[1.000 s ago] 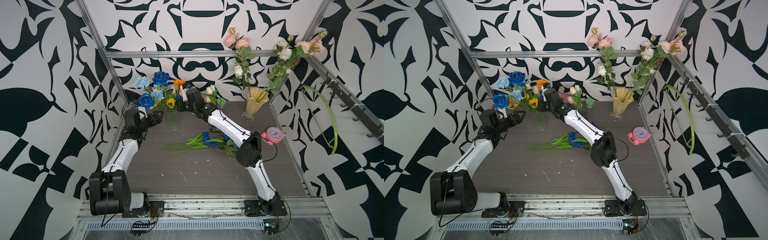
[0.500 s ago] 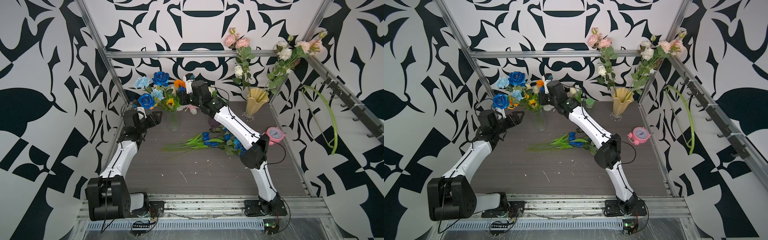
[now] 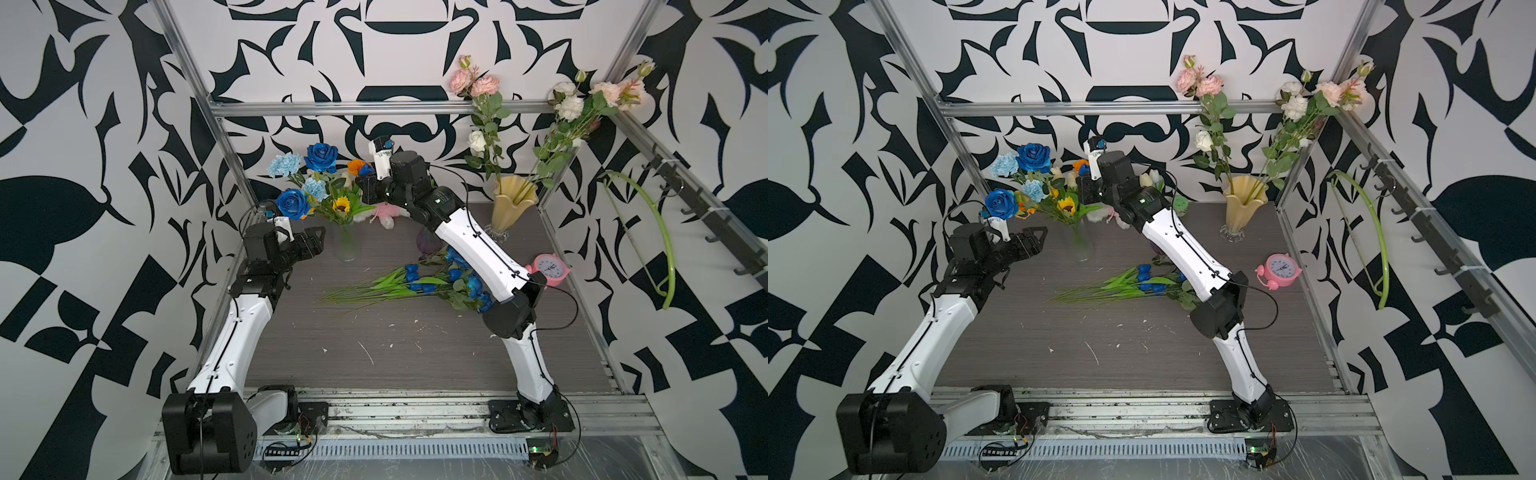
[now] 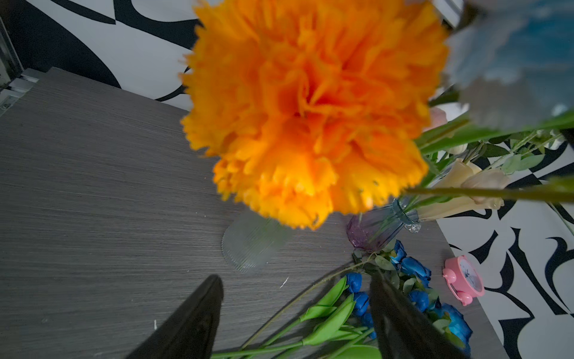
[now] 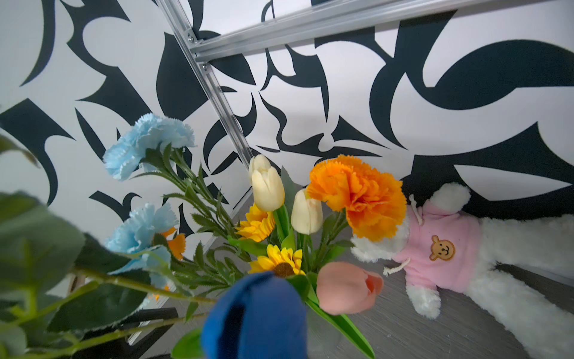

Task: Pick out blue flowers from the vase
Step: Pick up the flower from the vase, then place the flower at the center of the board.

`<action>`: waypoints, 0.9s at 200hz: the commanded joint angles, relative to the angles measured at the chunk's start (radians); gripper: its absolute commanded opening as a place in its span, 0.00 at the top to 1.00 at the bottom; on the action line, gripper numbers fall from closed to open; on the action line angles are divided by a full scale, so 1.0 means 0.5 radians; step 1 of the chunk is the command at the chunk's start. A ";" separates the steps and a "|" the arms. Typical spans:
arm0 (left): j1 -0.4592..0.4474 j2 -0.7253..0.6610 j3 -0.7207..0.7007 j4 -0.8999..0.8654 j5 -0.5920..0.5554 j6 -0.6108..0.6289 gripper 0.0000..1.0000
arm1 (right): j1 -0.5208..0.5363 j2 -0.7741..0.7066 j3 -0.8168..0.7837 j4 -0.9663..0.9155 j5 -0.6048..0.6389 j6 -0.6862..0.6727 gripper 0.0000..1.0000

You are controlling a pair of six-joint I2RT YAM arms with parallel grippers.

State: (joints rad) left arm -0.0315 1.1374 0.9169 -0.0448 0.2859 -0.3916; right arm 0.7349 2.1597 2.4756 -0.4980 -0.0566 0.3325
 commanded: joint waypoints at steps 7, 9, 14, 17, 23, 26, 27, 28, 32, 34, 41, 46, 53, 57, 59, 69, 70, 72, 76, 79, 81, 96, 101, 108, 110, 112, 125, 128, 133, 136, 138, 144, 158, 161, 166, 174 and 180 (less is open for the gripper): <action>-0.061 -0.176 -0.063 -0.111 -0.070 0.080 0.22 | 0.015 -0.364 -0.198 0.083 -0.114 -0.012 1.00; -0.062 -0.191 -0.070 -0.119 -0.075 0.083 0.22 | 0.015 -0.385 -0.226 0.085 -0.116 -0.011 1.00; -0.071 -0.224 -0.083 -0.136 -0.087 0.084 0.22 | 0.015 -0.433 -0.283 0.090 -0.122 -0.006 1.00; -0.072 -0.244 -0.092 -0.146 -0.092 0.082 0.22 | 0.015 -0.459 -0.327 0.095 -0.121 -0.007 1.00; -0.077 -0.285 -0.114 -0.165 -0.103 0.081 0.22 | 0.015 -0.521 -0.408 0.106 -0.115 -0.006 1.00; -0.078 -0.302 -0.125 -0.174 -0.109 0.081 0.22 | 0.015 -0.552 -0.449 0.113 -0.110 -0.007 1.00; -0.080 -0.310 -0.128 -0.177 -0.112 0.079 0.22 | 0.015 -0.563 -0.468 0.117 -0.109 -0.006 1.00; -0.079 -0.317 -0.133 -0.180 -0.115 0.078 0.22 | 0.017 -0.571 -0.484 0.121 -0.105 -0.006 1.00; -0.081 -0.345 -0.146 -0.190 -0.124 0.078 0.22 | 0.015 -0.620 -0.552 0.145 -0.096 0.000 1.00; -0.081 -0.356 -0.152 -0.195 -0.128 0.075 0.22 | 0.015 -0.649 -0.589 0.160 -0.092 0.001 1.00; -0.084 -0.390 -0.170 -0.217 -0.140 0.069 0.22 | 0.016 -0.739 -0.726 0.221 -0.084 0.012 1.00; -0.089 -0.414 -0.183 -0.230 -0.149 0.067 0.22 | 0.015 -0.805 -0.821 0.274 -0.083 0.032 1.00; -0.093 -0.443 -0.197 -0.247 -0.161 0.063 0.22 | 0.015 -0.889 -0.940 0.348 -0.080 0.057 1.00; -0.096 -0.457 -0.208 -0.253 -0.168 0.060 0.22 | 0.015 -0.935 -1.001 0.377 -0.079 0.070 1.00; -0.096 -0.463 -0.210 -0.258 -0.171 0.059 0.22 | 0.015 -0.956 -1.028 0.391 -0.080 0.076 1.00; -0.102 -0.487 -0.221 -0.276 -0.182 0.052 0.22 | 0.015 -1.045 -1.143 0.442 -0.079 0.108 1.00; -0.101 -0.490 -0.222 -0.277 -0.182 0.052 0.22 | 0.017 -1.052 -1.152 0.447 -0.076 0.110 1.00; -0.101 -0.493 -0.223 -0.280 -0.184 0.053 0.22 | 0.015 -1.069 -1.170 0.457 -0.078 0.115 1.00; -0.104 -0.501 -0.223 -0.284 -0.188 0.053 0.22 | 0.015 -1.097 -1.204 0.472 -0.079 0.124 1.00; -0.103 -0.504 -0.223 -0.287 -0.188 0.053 0.22 | 0.015 -1.119 -1.233 0.483 -0.078 0.130 1.00; -0.106 -0.504 -0.221 -0.290 -0.191 0.053 0.22 | 0.016 -1.135 -1.250 0.494 -0.078 0.138 1.00; -0.110 -0.518 -0.206 -0.311 -0.197 0.053 0.22 | 0.015 -1.231 -1.376 0.563 -0.066 0.170 1.00; -0.111 -0.523 -0.202 -0.317 -0.200 0.055 0.22 | 0.015 -1.260 -1.408 0.579 -0.052 0.181 1.00; -0.109 -0.526 -0.199 -0.321 -0.206 0.056 0.22 | 0.015 -1.298 -1.461 0.600 -0.040 0.198 1.00; -0.111 -0.528 -0.199 -0.321 -0.208 0.056 0.22 | 0.016 -1.308 -1.475 0.606 -0.039 0.206 1.00; -0.112 -0.529 -0.199 -0.323 -0.209 0.058 0.22 | 0.015 -1.320 -1.490 0.615 -0.037 0.210 1.00; -0.112 -0.526 -0.197 -0.325 -0.218 0.067 0.22 | 0.015 -1.382 -1.589 0.663 -0.015 0.255 1.00; -0.112 -0.519 -0.195 -0.325 -0.218 0.068 0.22 | 0.016 -1.396 -1.618 0.680 -0.011 0.269 1.00; -0.110 -0.510 -0.192 -0.325 -0.216 0.071 0.22 | 0.015 -1.419 -1.667 0.707 -0.003 0.296 1.00; -0.112 -0.506 -0.191 -0.325 -0.216 0.071 0.22 | 0.015 -1.431 -1.696 0.726 0.007 0.310 1.00; -0.110 -0.502 -0.190 -0.325 -0.214 0.071 0.22 | 0.016 -1.440 -1.719 0.734 0.012 0.322 1.00; -0.111 -0.491 -0.185 -0.324 -0.208 0.071 0.22 | 0.015 -1.466 -1.790 0.775 0.039 0.366 1.00; -0.115 -0.475 -0.170 -0.319 -0.201 0.071 0.22 | 0.015 -1.543 -2.031 0.962 0.148 0.521 1.00; -0.113 -0.472 -0.169 -0.318 -0.201 0.071 0.22 | 0.015 -1.558 -2.097 0.994 0.180 0.559 1.00; -0.114 -0.468 -0.166 -0.316 -0.201 0.074 0.22 | 0.015 -1.581 -2.195 1.075 0.220 0.618 1.00; -0.114 -0.459 -0.158 -0.312 -0.204 0.080 0.22 | 0.015 -1.599 -2.321 1.164 0.305 0.706 1.00; -0.114 -0.452 -0.149 -0.312 -0.204 0.086 0.22 | 0.018 -1.604 -2.397 1.220 0.355 0.761 1.00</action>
State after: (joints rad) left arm -0.0856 0.8997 0.8238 -0.1921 0.1890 -0.3683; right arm 0.7376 1.3914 1.4075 -0.0769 -0.0067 0.5560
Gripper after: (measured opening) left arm 0.781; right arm 0.048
